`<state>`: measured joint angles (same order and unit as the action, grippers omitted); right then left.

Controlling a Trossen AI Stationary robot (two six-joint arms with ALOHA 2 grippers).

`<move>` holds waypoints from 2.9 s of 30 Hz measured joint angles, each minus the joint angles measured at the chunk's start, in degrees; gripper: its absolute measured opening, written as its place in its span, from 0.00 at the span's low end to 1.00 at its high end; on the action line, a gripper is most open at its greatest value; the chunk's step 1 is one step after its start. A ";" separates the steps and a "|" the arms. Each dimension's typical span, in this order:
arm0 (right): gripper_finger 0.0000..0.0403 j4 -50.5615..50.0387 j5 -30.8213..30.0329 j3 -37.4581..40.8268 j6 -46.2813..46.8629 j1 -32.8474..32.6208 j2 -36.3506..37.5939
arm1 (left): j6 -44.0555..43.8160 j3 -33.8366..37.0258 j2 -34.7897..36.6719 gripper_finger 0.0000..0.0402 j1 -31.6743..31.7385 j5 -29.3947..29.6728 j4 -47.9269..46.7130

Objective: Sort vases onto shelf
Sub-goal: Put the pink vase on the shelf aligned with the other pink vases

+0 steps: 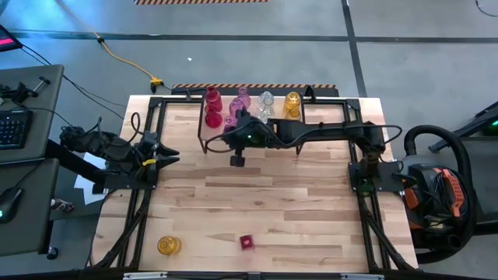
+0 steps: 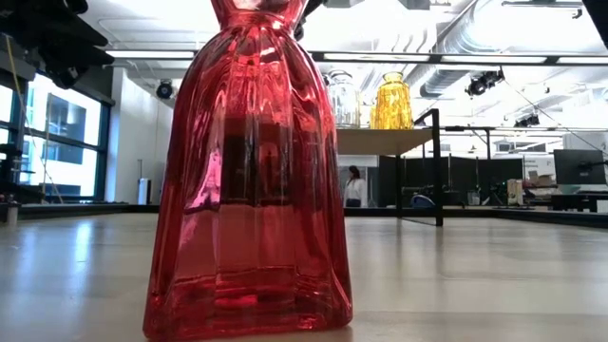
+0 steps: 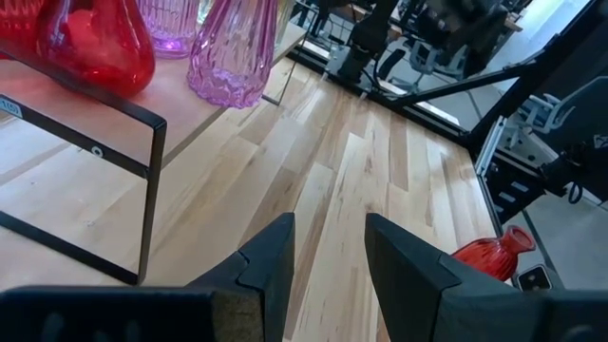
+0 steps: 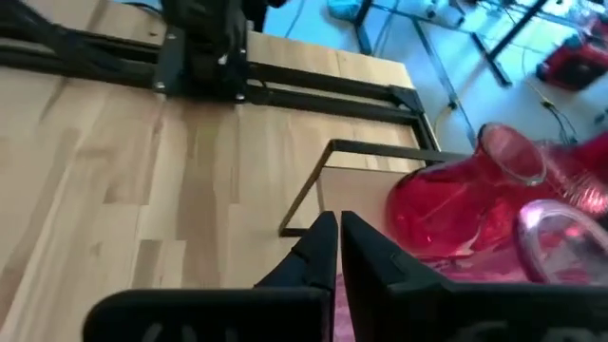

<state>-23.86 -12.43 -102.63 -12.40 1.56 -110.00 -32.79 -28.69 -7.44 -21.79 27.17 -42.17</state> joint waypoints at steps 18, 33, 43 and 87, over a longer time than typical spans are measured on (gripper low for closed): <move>0.00 0.94 -5.61 0.02 3.96 1.37 -1.89 | 0.01 0.00 0.00 0.30 -0.01 0.01 0.02; 0.00 -1.71 -5.83 0.02 4.92 2.69 -1.89 | 0.01 0.00 0.00 0.30 0.01 0.01 0.02; 0.00 0.09 -6.57 -0.42 6.90 1.29 -1.87 | 0.01 0.00 0.00 0.30 0.00 0.00 0.02; 0.00 10.29 -35.19 -0.48 30.50 -4.35 -6.13 | -0.01 0.00 -0.02 0.30 0.00 0.01 0.02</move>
<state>-13.57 -47.62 -103.11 18.10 -2.79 -116.14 -32.80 -28.69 -7.46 -21.80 27.18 -42.15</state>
